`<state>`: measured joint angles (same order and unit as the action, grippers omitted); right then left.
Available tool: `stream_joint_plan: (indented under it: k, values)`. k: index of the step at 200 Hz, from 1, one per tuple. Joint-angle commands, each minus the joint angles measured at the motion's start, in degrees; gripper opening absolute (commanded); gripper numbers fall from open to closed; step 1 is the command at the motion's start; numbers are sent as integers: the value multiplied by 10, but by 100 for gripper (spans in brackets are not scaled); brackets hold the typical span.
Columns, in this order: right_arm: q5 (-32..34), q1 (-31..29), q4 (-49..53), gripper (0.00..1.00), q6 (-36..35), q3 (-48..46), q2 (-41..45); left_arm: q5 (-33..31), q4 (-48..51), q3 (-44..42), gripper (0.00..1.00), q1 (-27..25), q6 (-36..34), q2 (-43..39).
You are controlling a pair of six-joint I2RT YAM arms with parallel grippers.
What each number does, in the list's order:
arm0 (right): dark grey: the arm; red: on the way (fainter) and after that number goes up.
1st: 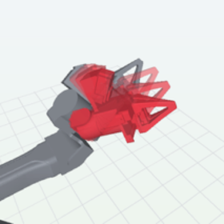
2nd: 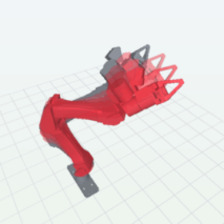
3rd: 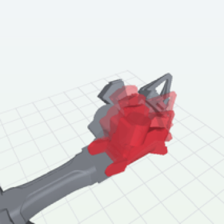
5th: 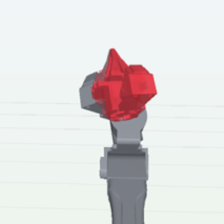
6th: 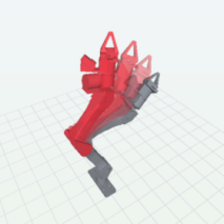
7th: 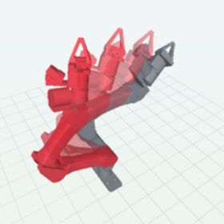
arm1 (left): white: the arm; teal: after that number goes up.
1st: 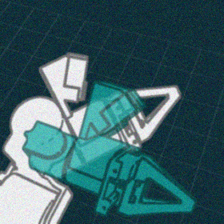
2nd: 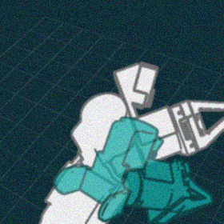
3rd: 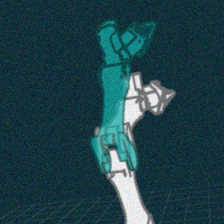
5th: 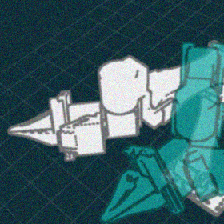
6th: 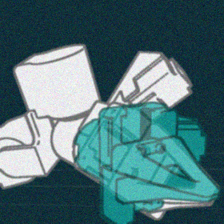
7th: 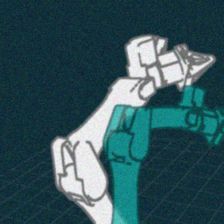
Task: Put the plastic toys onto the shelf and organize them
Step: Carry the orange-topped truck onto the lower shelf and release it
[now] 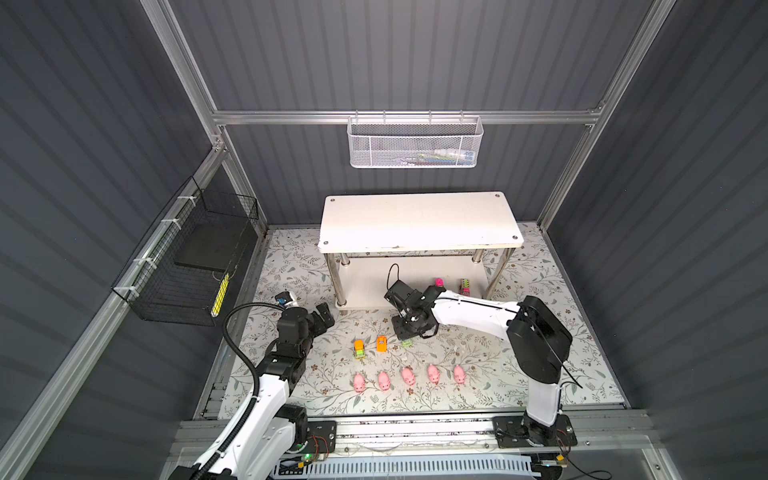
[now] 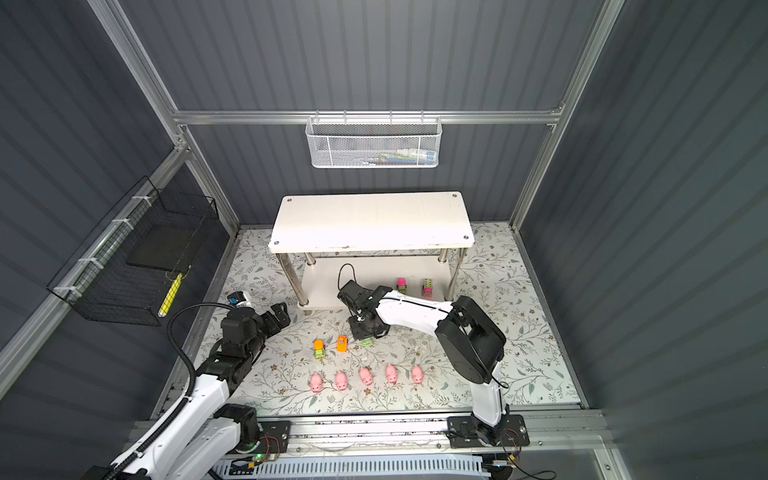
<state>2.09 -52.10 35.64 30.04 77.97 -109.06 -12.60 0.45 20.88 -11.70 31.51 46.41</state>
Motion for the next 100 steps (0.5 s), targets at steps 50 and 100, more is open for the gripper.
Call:
stream_joint_plan:
  k: [50,100]
  values:
    - [62,10,36,30,-2,13,63,-7,6,4,100,-4,-15,-1]
    - [117,30,8,31,-10,18,101,-6,3,6,100,-4,-15,6]
